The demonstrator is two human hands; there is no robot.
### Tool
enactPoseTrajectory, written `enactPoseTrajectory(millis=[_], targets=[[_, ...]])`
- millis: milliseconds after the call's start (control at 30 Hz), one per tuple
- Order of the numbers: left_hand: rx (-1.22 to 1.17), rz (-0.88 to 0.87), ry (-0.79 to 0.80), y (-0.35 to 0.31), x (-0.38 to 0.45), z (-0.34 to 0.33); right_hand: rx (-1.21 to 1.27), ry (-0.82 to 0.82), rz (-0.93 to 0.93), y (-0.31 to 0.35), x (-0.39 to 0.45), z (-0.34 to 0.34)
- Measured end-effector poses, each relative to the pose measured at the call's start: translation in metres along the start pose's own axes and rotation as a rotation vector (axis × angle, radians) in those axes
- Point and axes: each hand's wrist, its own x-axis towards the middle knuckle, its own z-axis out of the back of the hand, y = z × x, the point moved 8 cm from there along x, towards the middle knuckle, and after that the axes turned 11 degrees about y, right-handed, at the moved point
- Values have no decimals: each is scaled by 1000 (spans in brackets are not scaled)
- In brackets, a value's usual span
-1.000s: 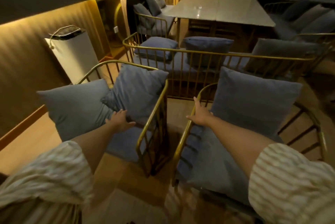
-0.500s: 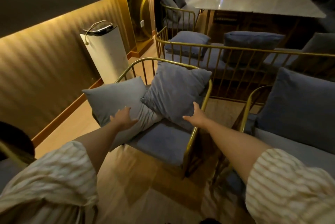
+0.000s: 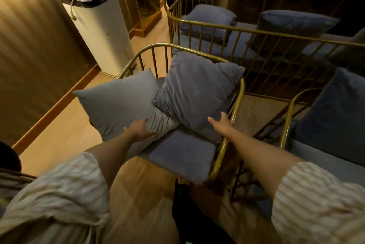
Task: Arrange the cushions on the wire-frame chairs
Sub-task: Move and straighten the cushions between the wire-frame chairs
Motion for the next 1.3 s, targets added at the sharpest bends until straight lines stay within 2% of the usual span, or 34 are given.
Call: enactPoseTrajectory(millis=[267,400,533,600,700,800,933,1167,1300], targets=[[87,-48,65,-40,136,57,202,-113,-163,-3,114,32],[136,-102,109,-70,200,79,178,-139,-243,-4,163,42],[138,-155,80,-97,253,96,236,-165,-292,-9,204,47],[53,-164,72,-106,281,103,266,-205,-319,-11,222,55],[-219,-197,63,-117,318,112,253,-310,-365,-18,244,69],[-532,-61,79,-117,348,113,257,-403,-402,-27,255,79],[-823,96,146,-110,378,108,464,-343,-328,-40,273,81],[-1003,88,196,-108,384,117,614,-264,-262,-39,276,98],[-946,3,236,-115,364,131,662,-426,-232,-26,250,94]])
